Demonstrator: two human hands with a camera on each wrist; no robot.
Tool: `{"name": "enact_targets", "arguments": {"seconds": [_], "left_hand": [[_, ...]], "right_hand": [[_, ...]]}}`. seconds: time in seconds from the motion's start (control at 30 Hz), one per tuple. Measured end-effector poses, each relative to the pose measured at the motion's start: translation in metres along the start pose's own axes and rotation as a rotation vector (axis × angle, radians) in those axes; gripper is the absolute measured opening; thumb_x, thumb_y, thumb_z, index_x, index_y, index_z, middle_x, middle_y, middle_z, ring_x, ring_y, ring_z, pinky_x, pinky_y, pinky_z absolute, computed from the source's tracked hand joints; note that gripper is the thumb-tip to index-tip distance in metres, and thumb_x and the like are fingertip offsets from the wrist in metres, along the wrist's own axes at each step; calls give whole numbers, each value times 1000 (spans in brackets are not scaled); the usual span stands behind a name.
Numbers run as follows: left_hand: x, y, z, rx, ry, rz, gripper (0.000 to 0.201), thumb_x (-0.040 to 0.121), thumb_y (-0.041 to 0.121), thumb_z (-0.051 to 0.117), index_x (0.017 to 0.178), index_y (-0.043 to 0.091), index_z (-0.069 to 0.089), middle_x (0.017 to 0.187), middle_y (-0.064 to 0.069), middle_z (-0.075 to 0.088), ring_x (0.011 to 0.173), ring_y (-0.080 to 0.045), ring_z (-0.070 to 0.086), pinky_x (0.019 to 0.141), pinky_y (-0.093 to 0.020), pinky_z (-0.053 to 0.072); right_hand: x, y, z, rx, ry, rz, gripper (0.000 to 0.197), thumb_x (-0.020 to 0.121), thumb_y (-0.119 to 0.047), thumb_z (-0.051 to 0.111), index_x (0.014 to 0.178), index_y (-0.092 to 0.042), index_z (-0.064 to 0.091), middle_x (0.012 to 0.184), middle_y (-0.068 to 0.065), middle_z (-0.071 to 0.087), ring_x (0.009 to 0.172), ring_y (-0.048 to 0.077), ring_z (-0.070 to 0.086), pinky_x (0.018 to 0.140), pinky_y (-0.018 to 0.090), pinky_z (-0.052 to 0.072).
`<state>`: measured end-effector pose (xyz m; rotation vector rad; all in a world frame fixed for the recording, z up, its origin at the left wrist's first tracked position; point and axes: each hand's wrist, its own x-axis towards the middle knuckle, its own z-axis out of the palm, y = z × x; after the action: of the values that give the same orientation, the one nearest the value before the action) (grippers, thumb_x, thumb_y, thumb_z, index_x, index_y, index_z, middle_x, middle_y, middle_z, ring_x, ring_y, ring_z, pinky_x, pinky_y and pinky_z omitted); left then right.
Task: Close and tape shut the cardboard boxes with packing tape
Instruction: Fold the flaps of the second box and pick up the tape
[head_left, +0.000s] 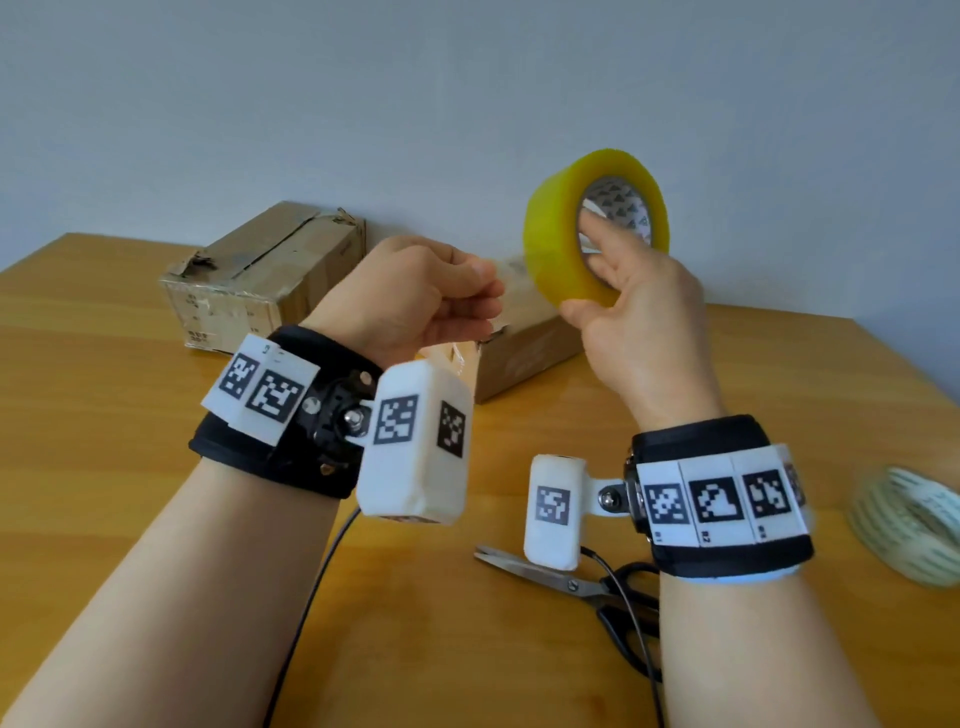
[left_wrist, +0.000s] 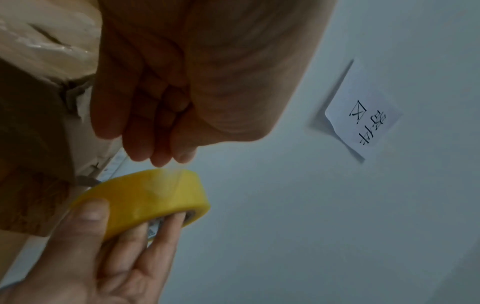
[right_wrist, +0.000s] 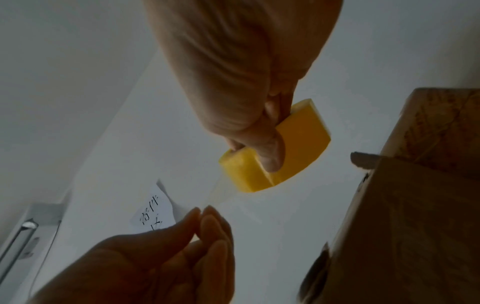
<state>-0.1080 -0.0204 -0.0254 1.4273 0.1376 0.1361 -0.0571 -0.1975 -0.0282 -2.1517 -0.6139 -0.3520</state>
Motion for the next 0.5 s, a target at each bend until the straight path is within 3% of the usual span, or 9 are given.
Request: {"name": "enact_targets", "arguments": {"seconds": [0.1, 0.2, 0.33, 0.4, 0.5], "left_hand": [[0, -3, 7, -156, -55, -3, 16, 96, -2, 53, 82, 3, 58, 86, -9, 73, 80, -16, 71, 70, -28, 61], [0, -6, 11, -363, -78, 0, 18, 94, -6, 52, 80, 5, 52, 84, -12, 72, 75, -17, 71, 68, -28, 60], [0, -9, 14, -583, -97, -44, 7, 94, -4, 51, 96, 3, 53, 81, -11, 67, 71, -18, 67, 77, -35, 61], [0, -9, 17, -654, -138, -88, 20, 91, -4, 53, 109, 4, 49, 81, -10, 66, 73, -19, 67, 87, -42, 59], [-1, -9, 20, -662, -179, -125, 15, 85, 4, 60, 99, 4, 59, 81, -7, 64, 78, -17, 65, 96, -50, 53]], "right_hand": [[0, 2, -2, 12, 31, -4, 74, 90, -3, 74, 150, -39, 48, 143, -7, 61, 133, 5, 55, 112, 26, 44], [0, 1, 0, 30, 72, -24, 70, 90, -6, 75, 147, -38, 50, 139, -5, 64, 130, 2, 56, 105, 16, 42], [-1, -1, 5, 60, 150, -68, 56, 89, -10, 77, 137, -34, 59, 128, -16, 67, 125, -1, 59, 104, 20, 48], [-2, -3, 7, 85, 179, -68, 52, 88, -11, 78, 132, -33, 61, 117, -25, 64, 121, -5, 58, 103, 21, 50], [-2, -3, 10, 106, 190, -72, 51, 87, -9, 77, 130, -33, 62, 117, -22, 67, 122, -3, 60, 102, 28, 53]]}}
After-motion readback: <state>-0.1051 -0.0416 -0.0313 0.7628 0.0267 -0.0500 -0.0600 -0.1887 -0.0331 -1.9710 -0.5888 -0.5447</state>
